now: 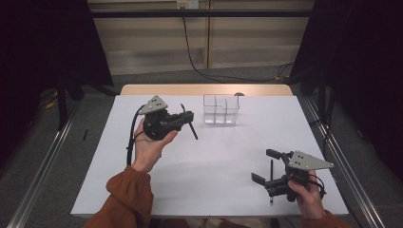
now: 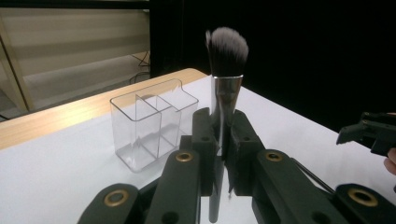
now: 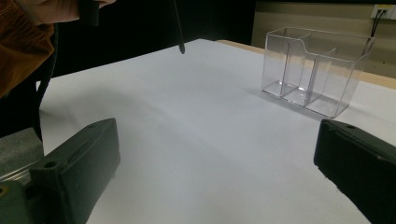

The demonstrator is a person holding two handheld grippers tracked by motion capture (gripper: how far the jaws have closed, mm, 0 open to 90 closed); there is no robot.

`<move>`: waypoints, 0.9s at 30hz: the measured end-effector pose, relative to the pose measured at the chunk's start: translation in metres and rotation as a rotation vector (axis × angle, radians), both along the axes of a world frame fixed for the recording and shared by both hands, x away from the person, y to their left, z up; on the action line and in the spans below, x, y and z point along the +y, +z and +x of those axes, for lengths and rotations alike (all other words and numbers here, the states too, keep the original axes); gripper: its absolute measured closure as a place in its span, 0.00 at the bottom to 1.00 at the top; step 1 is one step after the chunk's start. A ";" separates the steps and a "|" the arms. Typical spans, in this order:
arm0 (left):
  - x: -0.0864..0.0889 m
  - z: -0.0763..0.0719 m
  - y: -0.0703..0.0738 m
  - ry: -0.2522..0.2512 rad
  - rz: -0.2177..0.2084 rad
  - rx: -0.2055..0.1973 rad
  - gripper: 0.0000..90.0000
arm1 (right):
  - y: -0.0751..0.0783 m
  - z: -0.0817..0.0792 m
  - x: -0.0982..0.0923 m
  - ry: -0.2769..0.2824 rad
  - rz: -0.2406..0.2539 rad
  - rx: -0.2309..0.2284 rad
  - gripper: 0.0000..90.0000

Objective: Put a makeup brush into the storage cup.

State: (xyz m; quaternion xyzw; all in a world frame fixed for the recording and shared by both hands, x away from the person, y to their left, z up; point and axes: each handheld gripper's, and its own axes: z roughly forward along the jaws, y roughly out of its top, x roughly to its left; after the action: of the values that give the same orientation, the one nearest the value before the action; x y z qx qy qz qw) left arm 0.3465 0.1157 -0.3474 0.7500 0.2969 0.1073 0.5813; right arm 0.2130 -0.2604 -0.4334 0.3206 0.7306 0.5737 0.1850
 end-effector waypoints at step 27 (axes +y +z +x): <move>-0.021 0.050 0.005 0.064 -0.015 -0.028 0.93 | -0.001 0.000 0.001 0.002 0.000 -0.001 0.00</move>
State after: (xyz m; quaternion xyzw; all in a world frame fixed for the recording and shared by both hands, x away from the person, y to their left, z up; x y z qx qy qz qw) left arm 0.3965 0.0951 -0.3427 0.7341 0.3136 0.1341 0.5871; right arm 0.2125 -0.2598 -0.4342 0.3196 0.7308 0.5742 0.1846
